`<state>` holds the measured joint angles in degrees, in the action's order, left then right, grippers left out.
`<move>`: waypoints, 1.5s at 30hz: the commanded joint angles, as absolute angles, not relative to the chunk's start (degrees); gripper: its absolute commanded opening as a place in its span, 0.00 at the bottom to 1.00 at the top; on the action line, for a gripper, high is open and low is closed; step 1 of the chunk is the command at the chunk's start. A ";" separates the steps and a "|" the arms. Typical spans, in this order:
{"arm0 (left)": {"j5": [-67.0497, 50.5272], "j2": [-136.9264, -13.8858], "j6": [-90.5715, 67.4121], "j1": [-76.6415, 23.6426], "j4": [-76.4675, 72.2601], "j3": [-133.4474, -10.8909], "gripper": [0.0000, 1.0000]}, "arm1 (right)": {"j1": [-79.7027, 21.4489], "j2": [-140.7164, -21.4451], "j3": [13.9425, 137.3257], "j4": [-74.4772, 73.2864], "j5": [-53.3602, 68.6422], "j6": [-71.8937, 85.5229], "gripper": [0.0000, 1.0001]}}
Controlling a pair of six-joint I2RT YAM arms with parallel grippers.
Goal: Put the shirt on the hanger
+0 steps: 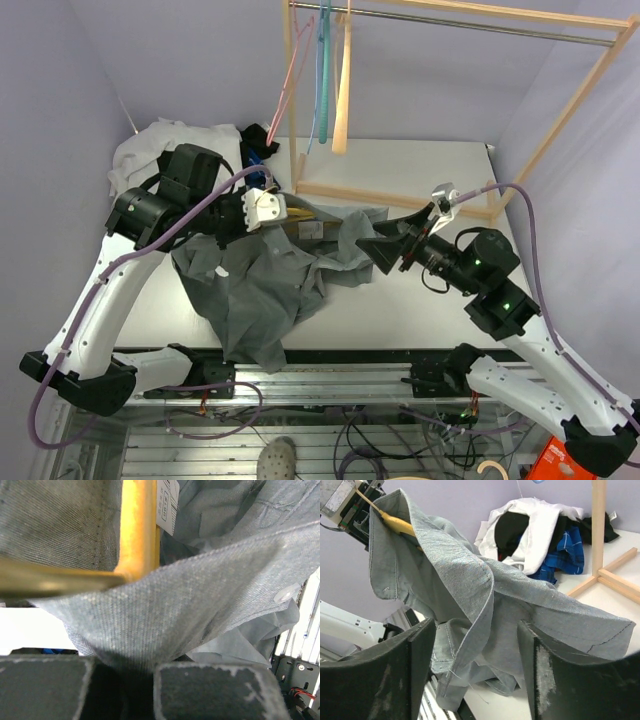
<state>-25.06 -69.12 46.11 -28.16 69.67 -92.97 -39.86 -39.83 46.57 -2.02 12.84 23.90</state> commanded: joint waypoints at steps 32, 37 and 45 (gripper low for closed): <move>-20.53 -69.65 38.87 -27.92 59.28 -92.27 0.07 | -39.65 -50.70 24.21 70.70 27.37 62.90 0.00; -21.05 -69.79 37.57 -27.89 58.61 -92.18 0.07 | -39.51 -68.37 25.55 104.29 28.40 81.03 0.33; -22.31 -70.01 40.00 -27.90 60.45 -92.09 0.07 | -37.02 -49.17 30.76 55.57 38.20 54.40 1.00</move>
